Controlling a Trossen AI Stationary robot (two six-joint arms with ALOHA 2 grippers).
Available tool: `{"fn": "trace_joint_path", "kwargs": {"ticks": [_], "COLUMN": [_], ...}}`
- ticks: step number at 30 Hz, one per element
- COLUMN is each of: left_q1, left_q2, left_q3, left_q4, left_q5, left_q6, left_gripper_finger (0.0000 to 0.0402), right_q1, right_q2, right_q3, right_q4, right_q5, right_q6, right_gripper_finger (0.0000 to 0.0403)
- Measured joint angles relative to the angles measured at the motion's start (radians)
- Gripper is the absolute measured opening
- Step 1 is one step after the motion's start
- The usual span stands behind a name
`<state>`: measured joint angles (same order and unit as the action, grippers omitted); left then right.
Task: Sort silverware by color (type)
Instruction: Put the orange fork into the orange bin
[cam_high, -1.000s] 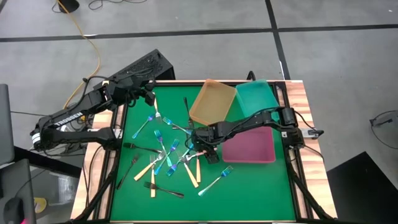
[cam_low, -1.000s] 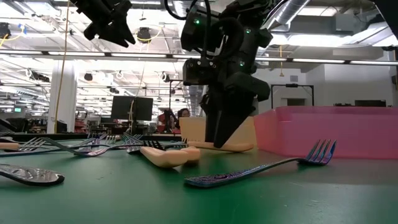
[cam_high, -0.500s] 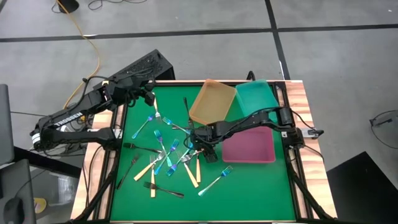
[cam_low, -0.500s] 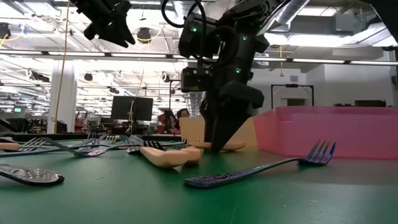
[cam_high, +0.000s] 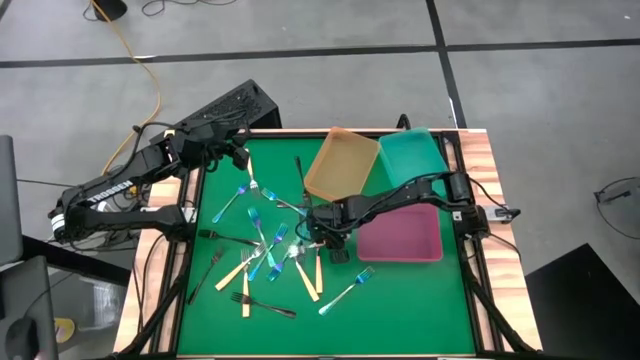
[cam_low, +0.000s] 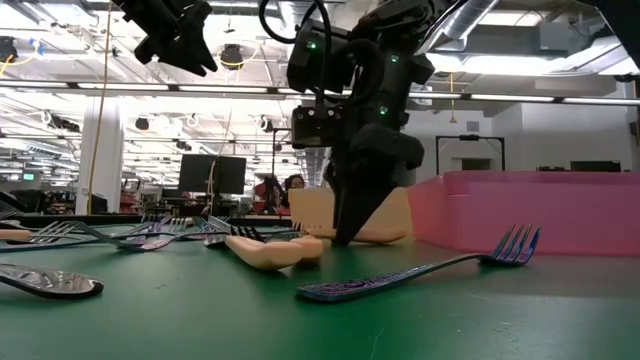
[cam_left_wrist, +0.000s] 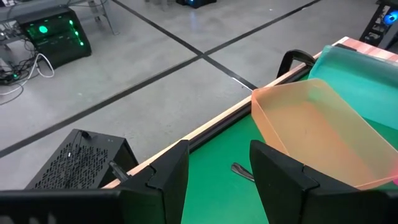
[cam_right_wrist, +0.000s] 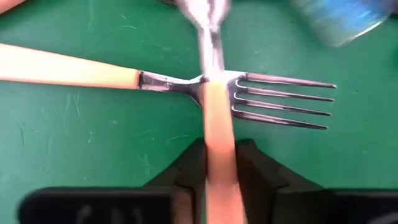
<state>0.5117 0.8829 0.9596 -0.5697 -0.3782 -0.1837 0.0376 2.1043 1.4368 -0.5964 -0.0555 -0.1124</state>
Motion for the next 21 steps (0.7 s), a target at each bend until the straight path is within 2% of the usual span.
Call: {"fn": "trace_joint_path", "kwargs": {"ticks": [2,8,21], "left_q1": [0.0,0.0,0.0], "left_q2": [0.0,0.0,0.0], "left_q3": [0.0,0.0,0.0], "left_q4": [0.0,0.0,0.0], "left_q5": [0.0,0.0,0.001], "left_q6": [0.0,0.0,0.001], "left_gripper_finger": [0.0156,0.0156,0.0156], "right_q1": [0.0,-0.001,-0.028], "right_q2": [0.0,0.001,0.01], "right_q3": [0.0,0.02,0.176], "right_q4": [0.0,-0.011,-0.157], "right_q5": [0.001,0.001,0.009], "right_q6": [0.0,0.0,-0.054], "right_gripper_finger": [0.0081,0.0081,0.0083]}}
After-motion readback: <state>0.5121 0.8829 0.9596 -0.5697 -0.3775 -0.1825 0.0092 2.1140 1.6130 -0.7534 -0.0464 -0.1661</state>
